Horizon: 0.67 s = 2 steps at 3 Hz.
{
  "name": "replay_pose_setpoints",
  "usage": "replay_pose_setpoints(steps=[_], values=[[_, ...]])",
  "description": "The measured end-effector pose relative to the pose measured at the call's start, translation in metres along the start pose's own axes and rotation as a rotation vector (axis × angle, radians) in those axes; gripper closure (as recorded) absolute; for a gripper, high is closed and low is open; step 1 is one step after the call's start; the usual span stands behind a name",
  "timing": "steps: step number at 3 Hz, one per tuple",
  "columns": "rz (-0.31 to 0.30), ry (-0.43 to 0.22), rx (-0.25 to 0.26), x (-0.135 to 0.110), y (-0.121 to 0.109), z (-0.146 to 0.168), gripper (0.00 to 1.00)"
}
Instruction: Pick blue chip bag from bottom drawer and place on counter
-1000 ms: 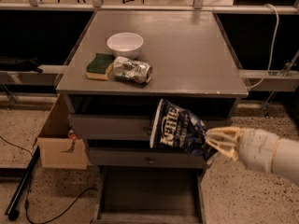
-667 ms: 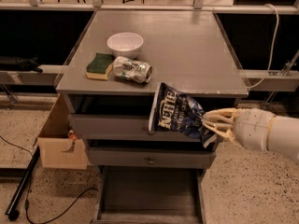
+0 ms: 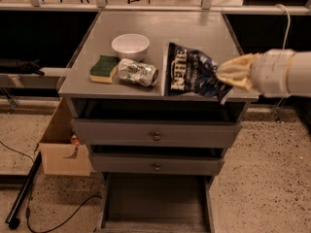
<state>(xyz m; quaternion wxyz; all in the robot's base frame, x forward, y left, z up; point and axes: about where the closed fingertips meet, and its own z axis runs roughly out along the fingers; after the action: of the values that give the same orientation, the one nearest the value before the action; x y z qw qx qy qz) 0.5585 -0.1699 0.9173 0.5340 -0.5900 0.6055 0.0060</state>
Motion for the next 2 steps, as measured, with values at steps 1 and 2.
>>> replay_pose_setpoints(steps=[1, 2], values=[[-0.053, 0.062, 0.061, -0.025, -0.065, -0.030, 1.00], [-0.061, 0.061, 0.085, -0.033, -0.083, -0.038, 1.00]])
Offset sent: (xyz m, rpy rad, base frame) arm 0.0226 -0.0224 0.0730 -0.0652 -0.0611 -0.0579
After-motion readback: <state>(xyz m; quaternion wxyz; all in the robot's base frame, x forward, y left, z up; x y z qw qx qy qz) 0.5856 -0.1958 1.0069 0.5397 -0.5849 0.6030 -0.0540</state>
